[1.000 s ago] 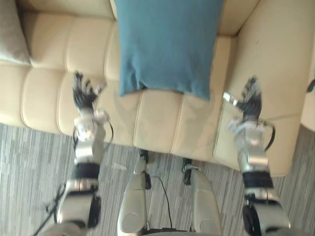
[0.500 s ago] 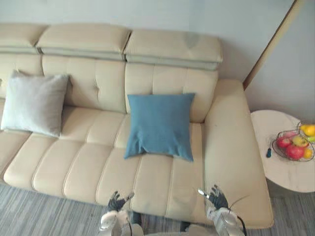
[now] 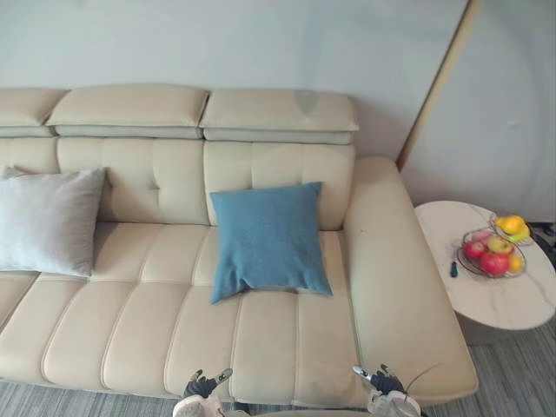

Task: Pick up cushions and gather them together orderly.

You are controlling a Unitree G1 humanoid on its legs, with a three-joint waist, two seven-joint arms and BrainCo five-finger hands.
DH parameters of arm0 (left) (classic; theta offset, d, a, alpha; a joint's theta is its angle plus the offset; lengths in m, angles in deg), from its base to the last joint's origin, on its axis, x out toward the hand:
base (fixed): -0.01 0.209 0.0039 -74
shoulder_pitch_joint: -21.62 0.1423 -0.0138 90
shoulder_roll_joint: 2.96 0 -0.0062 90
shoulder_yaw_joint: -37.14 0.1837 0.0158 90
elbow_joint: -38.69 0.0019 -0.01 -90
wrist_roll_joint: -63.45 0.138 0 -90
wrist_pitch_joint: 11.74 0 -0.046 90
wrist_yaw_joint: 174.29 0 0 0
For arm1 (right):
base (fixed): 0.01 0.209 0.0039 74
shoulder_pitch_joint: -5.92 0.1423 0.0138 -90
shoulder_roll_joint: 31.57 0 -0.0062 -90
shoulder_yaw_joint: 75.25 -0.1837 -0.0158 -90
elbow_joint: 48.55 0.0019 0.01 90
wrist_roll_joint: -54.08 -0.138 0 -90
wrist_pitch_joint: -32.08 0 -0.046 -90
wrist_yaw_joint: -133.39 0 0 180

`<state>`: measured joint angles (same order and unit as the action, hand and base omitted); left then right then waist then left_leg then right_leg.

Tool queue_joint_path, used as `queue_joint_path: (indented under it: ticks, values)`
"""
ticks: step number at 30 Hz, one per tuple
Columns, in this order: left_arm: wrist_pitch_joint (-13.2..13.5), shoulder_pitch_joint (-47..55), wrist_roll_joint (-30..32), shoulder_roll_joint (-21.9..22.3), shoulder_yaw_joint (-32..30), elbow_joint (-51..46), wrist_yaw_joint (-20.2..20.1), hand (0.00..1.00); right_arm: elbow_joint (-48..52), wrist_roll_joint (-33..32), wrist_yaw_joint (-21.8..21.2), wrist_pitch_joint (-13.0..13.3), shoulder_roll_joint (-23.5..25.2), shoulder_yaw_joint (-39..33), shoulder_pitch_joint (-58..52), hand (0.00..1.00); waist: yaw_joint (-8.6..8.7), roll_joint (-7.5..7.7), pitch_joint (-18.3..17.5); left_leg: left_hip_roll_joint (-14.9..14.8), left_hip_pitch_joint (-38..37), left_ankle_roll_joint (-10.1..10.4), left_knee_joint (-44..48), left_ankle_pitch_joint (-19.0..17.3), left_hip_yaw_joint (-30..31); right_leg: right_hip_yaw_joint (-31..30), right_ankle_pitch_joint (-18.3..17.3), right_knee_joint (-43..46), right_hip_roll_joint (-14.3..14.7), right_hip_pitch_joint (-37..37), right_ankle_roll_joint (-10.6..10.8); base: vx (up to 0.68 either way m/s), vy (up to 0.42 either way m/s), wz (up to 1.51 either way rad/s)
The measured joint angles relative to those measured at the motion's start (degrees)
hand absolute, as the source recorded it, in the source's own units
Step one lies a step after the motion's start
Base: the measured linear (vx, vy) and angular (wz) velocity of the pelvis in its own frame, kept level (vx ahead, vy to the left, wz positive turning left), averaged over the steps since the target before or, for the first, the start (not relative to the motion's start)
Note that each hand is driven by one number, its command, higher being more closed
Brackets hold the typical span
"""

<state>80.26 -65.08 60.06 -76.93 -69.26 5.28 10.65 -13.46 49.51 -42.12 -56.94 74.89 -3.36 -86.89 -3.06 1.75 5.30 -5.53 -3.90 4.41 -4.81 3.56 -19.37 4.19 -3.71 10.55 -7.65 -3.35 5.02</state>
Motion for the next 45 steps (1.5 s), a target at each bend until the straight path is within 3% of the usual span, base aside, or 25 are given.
queue_joint_path:
  ticks: [2, 3, 5, 7, 8, 12, 13, 14, 16, 17, 20, 22, 24, 27, 30, 31, 45]
  values:
    - [0.08, -0.1, -0.01, -0.28, -0.03, -0.42, 0.09, 0.0, 0.01, 0.0, 0.19, -0.05, 0.51, 0.38, 0.07, 0.0, -0.51, -0.53, 0.82, -0.74, 1.11, -0.54, 0.92, -0.34, -0.53, 0.6, -1.23, 2.19, -0.34, -0.78, -0.64, -0.13, -0.011, -0.11]
    - [0.07, -0.07, -0.04, -0.28, -0.87, -0.11, 0.13, 0.0, 0.07, 0.0, 0.2, -0.07, 1.22, 0.35, 0.29, 0.0, -0.09, -0.2, 0.7, -1.33, 2.1, -0.77, 2.3, -0.51, -0.44, 2.5, -4.95, 12.99, -1.15, -3.32, -0.98, -0.13, -0.048, 0.07]
    - [0.07, -0.25, -0.1, -0.37, -1.29, -0.78, 0.36, 0.0, 0.12, 0.03, 0.21, 0.01, 1.41, 0.29, 0.24, 0.0, -0.23, 0.42, 0.26, -2.44, 3.96, -0.9, 5.62, -1.09, 0.32, 3.77, -9.37, 27.67, -2.62, -3.55, 1.33, -0.09, -0.118, 0.15]
    - [0.17, 0.16, -0.12, -0.55, -2.39, -1.42, 0.37, 0.0, -0.02, 0.04, 0.21, 0.04, 1.62, 0.3, 0.58, 0.0, -0.66, 1.74, -0.59, -2.57, 6.94, -0.29, 9.37, -0.56, 1.58, 3.09, -10.21, 28.11, -3.84, -0.23, 2.43, -0.08, -0.22, 0.18]
    - [0.16, -0.03, -0.16, -0.51, -2.53, -1.71, 0.52, 0.0, 0.02, 0.04, 0.33, 0.01, 1.57, 0.22, 1.39, 0.0, -1.05, 2.32, -0.91, -3.13, 9.36, -0.1, 12.02, -0.21, 1.52, 2.68, -12.66, 22.16, -2.3, 1.93, 2.54, -0.12, -0.285, 0.07]
    - [0.08, -0.48, -0.27, 1.35, 0.22, -1.24, 1.39, 0.0, 0.0, -0.04, 1.37, 0.34, -0.2, 0.09, 2.03, 0.0, -2.05, -2.58, -0.17, -6.59, 12.72, 1.02, 11.41, 3.73, 3.24, 6.71, -14.42, 12.03, 2.24, 4.67, -0.39, -0.21, -0.199, 0.08]
    - [0.13, -0.67, -0.28, 1.97, 0.98, -1.31, 1.44, 0.0, -0.05, -0.01, 1.57, 0.29, -0.87, 0.02, 1.73, 0.0, -1.9, -3.8, 0.33, -6.86, 13.07, 1.08, 9.91, 5.96, 4.42, 8.34, -14.43, 11.09, 2.6, 4.34, -0.61, -0.39, -0.164, 0.48]
    - [0.3, -0.77, -0.28, 2.52, 1.37, -1.64, 1.55, 0.0, -0.36, -0.02, 1.89, 0.09, -1.1, -0.41, 1.33, 0.0, -1.81, -3.96, 0.38, -6.71, 13.05, 1.51, 9.15, 6.9, 4.37, 10.95, -14.38, 10.48, 1.93, 4.01, -3.5, -0.38, -0.129, 0.46]
    - [0.3, -0.64, -0.26, 2.22, 1.28, -2.25, 1.6, 0.0, -0.73, -0.04, 2.55, -0.02, -0.79, -1.44, 1.26, 0.0, -1.67, -3.09, 0.54, -5.7, 12.9, 1.57, 12.53, 3.46, 4.86, 11.9, -13.46, 10.13, 1.12, 3.32, -4.73, -0.21, -0.001, 0.31]
    - [0.3, -0.59, -0.27, 1.81, 1.28, -2.59, 1.61, 0.0, -0.74, -0.04, 2.78, 0.0, -0.64, -1.44, 1.29, 0.0, -1.63, -2.11, 1.12, -4.89, 12.77, 1.0, 16.01, 0.15, 6.15, 12.03, -12.7, 9.94, 0.33, 2.89, -4.58, -0.19, 0.041, 0.21]
    - [0.31, -0.64, -0.26, 1.64, 0.33, -3.18, 1.6, 0.0, -0.81, 0.03, 2.86, -0.04, -0.43, -1.45, 1.51, 0.0, -1.63, -1.1, 1.6, -4.8, 12.4, 0.86, 22.9, -6.79, 7.85, 11.82, -10.51, 8.95, -0.72, 1.84, -3.75, -0.15, 0.119, 0.04]
    - [0.26, -0.68, -0.28, 1.5, -0.64, -2.94, 1.63, 0.0, -1.08, 0.03, 2.85, -0.24, -0.42, -1.55, 1.42, 0.0, -1.47, -0.72, 1.78, -4.89, 10.57, 1.14, 28.11, -12.49, 8.01, 10.86, -8.88, 8.39, -1.99, 1.78, -1.92, -0.15, 0.294, -0.14]
    - [0.09, -0.44, -0.29, 1.28, -0.75, -2.53, 1.58, 0.0, -1.37, 0.08, 2.8, -0.58, -0.16, -2.74, 1.48, 0.0, -1.06, -1.08, 1.14, -3.88, 8.56, 2.06, 24.36, -14.58, 7.18, 9.33, -7.41, 6.47, -2.06, 1.97, -0.11, -0.09, 0.292, -0.2]
    - [-0.18, 0.67, -0.12, -0.57, -0.67, -2.32, 1.67, 0.0, -1.81, 0.04, 2.45, -1.28, 3.39, -4.69, -0.58, 0.0, -0.27, 1.99, -1.24, 1.07, 5.98, 0.22, 14.85, -10.75, 6.4, 7.3, -3.4, -0.62, -4.03, 3.1, 0.02, -0.03, 0.243, -0.05]
    - [-0.23, 0.67, -0.08, -0.56, -0.65, -1.97, 1.68, 0.0, -2.32, 0.09, 2.43, -1.39, 3.28, -6.63, -0.86, 0.0, -0.07, 1.79, -1.4, 3.16, 3.91, -0.71, 11.39, -9.72, 6.18, 5.97, -1.1, -3.24, -4.67, 4.88, 0.09, -0.02, 0.135, 0.07]
    - [-1.11, 2.13, 0.04, -0.04, -0.68, 1.4, 1.36, 0.0, -4.6, 0.13, 2.3, -2.0, 0.89, -9.23, -1.73, 0.0, 0.25, -0.76, -1.3, 3.45, -4.28, -0.42, 0.87, -4.88, 7.96, 6.07, -1.38, -7.68, -2.18, 9.87, 0.47, 0.0, 0.044, 0.03]
    - [-0.64, 1.85, -1.33, -1.16, -0.63, 2.59, 0.83, 0.0, -5.18, -0.06, 0.58, -1.74, 0.87, -9.19, -1.7, 0.0, 0.75, -0.2, -1.34, 3.39, -4.52, -0.31, -0.99, -4.39, 6.28, 5.09, -1.0, -9.0, -1.98, 9.11, 0.89, 0.01, -0.003, -0.03]
